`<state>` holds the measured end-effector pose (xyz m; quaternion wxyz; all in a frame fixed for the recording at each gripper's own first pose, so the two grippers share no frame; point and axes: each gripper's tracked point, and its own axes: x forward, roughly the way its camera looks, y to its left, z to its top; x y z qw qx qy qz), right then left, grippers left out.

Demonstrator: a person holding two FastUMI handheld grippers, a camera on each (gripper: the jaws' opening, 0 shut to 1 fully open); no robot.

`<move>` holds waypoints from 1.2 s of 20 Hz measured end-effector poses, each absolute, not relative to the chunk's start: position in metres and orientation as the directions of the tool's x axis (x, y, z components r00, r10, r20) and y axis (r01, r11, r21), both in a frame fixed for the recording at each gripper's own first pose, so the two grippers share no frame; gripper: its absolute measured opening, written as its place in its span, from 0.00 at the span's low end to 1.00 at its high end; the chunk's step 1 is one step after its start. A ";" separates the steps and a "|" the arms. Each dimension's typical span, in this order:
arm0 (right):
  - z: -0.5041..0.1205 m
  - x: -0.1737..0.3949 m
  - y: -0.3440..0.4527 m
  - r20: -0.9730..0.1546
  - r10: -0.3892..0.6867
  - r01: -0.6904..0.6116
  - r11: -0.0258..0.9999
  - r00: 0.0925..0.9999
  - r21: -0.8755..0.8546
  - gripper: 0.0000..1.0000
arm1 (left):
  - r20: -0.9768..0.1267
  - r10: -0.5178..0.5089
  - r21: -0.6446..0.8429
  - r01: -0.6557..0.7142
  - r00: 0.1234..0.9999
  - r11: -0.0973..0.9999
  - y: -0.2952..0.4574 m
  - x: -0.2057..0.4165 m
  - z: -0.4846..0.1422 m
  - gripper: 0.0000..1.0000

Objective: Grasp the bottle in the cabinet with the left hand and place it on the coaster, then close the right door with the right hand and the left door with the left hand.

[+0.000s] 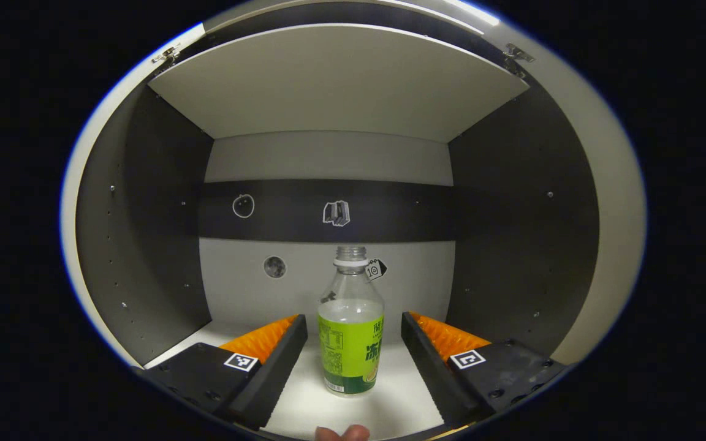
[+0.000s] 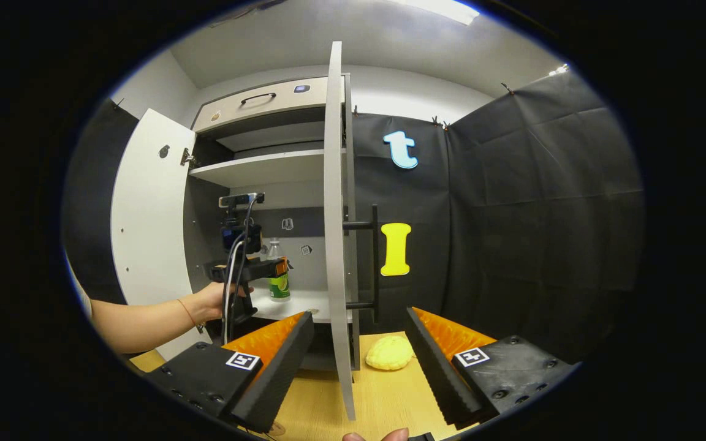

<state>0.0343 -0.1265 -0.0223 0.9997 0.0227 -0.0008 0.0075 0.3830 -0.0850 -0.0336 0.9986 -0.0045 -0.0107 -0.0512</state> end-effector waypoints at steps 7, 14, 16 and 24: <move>-0.022 0.039 -0.138 0.006 -0.013 0.012 0.999 1.000 0.040 0.99 | 0.006 -0.095 0.022 0.094 0.996 0.995 -0.086 0.408 -0.041 0.93; -0.014 0.030 -0.138 0.021 -0.037 0.037 0.999 0.999 0.039 0.99 | 0.000 -0.136 0.023 0.135 0.991 0.991 -0.088 0.390 -0.032 0.79; -0.011 0.026 -0.133 0.028 -0.038 0.037 0.998 0.999 0.049 0.99 | 0.009 -0.151 0.015 0.151 0.989 0.988 -0.085 0.374 -0.023 0.79; -0.005 0.001 -0.100 0.034 -0.016 0.015 0.998 0.999 0.055 0.99 | 0.065 -0.210 0.012 0.210 0.975 0.978 -0.065 0.275 0.011 0.78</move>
